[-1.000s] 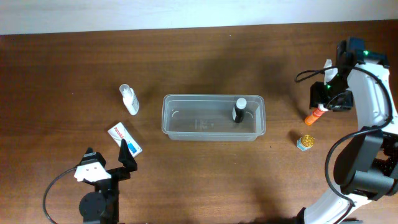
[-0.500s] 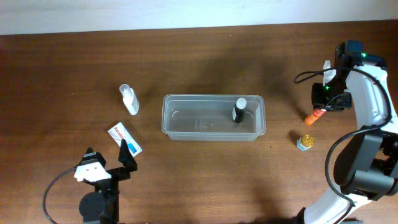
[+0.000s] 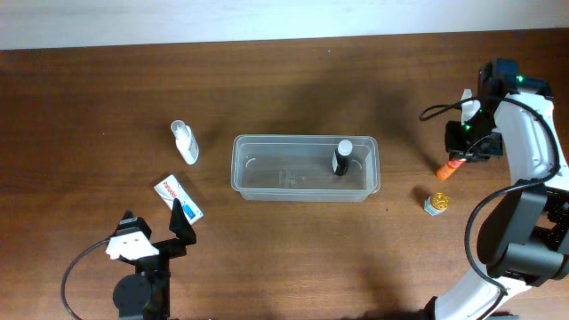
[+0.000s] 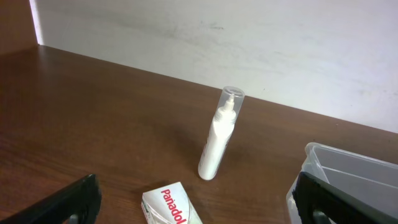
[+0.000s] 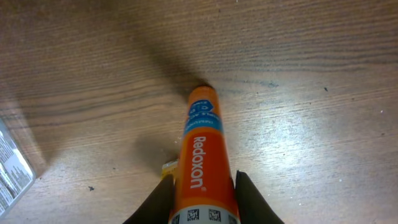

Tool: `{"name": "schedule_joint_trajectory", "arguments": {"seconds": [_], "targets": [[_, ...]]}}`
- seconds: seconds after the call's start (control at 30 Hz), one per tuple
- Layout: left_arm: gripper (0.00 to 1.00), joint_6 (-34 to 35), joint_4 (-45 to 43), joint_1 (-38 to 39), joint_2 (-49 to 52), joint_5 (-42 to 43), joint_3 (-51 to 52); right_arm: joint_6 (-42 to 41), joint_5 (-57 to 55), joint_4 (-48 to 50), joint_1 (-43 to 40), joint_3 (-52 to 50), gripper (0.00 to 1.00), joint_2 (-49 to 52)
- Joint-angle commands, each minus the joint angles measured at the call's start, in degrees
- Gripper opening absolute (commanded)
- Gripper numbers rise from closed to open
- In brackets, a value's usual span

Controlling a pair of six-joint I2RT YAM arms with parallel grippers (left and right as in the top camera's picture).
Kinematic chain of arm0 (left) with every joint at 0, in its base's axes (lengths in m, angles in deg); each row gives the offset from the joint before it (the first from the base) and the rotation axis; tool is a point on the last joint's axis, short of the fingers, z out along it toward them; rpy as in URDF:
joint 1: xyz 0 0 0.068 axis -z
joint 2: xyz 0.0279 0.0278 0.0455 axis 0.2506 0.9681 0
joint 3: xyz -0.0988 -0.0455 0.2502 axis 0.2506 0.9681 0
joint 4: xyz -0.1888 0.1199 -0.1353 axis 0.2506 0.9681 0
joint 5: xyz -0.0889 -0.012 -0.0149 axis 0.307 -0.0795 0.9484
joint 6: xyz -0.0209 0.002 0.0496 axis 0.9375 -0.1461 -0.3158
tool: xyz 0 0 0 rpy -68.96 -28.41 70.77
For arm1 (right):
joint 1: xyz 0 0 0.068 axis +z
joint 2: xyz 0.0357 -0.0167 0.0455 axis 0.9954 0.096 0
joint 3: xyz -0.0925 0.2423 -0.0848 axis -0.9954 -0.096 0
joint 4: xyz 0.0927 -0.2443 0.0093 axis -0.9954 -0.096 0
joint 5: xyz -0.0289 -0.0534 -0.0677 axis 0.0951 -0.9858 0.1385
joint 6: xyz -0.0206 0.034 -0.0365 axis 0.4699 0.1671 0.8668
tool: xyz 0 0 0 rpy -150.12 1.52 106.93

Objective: Pack container
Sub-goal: 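Lift the orange tube and carry it over the container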

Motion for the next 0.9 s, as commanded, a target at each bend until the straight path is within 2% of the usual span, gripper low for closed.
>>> {"name": "schedule_joint_trajectory", "arguments": {"seconds": [0.0, 0.4, 0.87], "targets": [[0.99, -1.1, 0.0, 0.0, 0.0, 0.4, 0.3, -0.2, 0.0, -0.8, 0.0, 3.1, 0.23, -0.8], [0.99, -1.1, 0.0, 0.0, 0.0, 0.4, 0.3, -0.2, 5.8, -8.1, 0.9, 15.7, 0.23, -6.1], [0.99, -1.1, 0.0, 0.0, 0.0, 0.4, 0.3, -2.4, 10.7, -16.5, 11.5, 22.8, 0.23, -10.6]]}}
